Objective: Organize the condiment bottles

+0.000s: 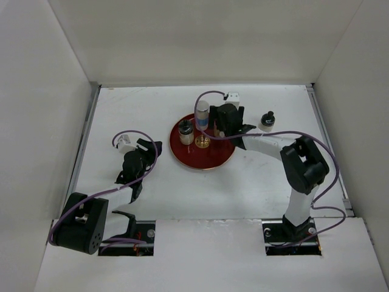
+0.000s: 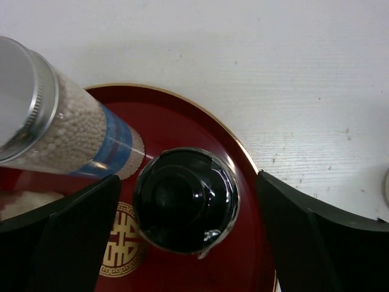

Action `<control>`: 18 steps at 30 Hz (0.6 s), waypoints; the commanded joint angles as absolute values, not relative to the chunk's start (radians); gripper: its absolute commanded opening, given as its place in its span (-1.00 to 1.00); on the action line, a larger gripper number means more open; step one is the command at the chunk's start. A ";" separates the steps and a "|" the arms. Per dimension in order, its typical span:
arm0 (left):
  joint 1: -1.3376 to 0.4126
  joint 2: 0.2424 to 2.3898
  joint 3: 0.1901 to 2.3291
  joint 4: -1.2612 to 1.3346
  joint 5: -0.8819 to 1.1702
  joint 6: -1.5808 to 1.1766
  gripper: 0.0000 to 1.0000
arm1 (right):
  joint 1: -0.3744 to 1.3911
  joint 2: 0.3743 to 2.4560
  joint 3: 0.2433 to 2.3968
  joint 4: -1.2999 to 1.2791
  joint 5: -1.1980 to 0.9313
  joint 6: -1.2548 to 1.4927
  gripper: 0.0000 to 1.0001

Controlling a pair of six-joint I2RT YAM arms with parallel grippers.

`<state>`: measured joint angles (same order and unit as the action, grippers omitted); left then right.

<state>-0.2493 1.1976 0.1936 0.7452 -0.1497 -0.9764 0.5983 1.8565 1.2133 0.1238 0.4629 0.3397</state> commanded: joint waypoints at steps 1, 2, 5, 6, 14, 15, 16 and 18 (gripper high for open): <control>-0.252 1.187 0.199 0.793 -0.153 -0.970 0.19 | 0.610 1.709 1.195 0.183 0.479 0.339 1.00; -0.254 1.189 0.201 0.792 -0.156 -0.966 0.19 | 0.610 1.672 1.171 0.183 0.483 0.342 1.00; -0.248 1.190 0.198 0.796 -0.149 -0.973 0.19 | 0.546 1.531 1.059 0.190 0.497 0.357 1.00; -0.251 1.187 0.196 0.796 -0.150 -0.973 0.19 | 0.519 1.498 1.028 0.184 0.508 0.365 1.00; -0.262 1.195 0.204 0.792 -0.158 -0.966 0.20 | 0.317 1.459 0.942 0.094 0.620 0.396 1.00; -0.262 1.196 0.206 0.792 -0.158 -0.966 0.20 | 0.309 1.476 0.952 0.081 0.620 0.394 1.00; -0.262 1.198 0.206 0.792 -0.155 -0.969 0.20 | 0.301 1.497 0.965 0.075 0.618 0.390 1.00; -0.251 1.193 0.201 0.795 -0.149 -0.973 0.20 | 0.277 1.541 0.991 0.081 0.614 0.379 1.00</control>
<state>-0.2562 1.2022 0.1936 0.7452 -0.1497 -0.9764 0.2924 1.4948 0.9436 0.1017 0.5964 0.3843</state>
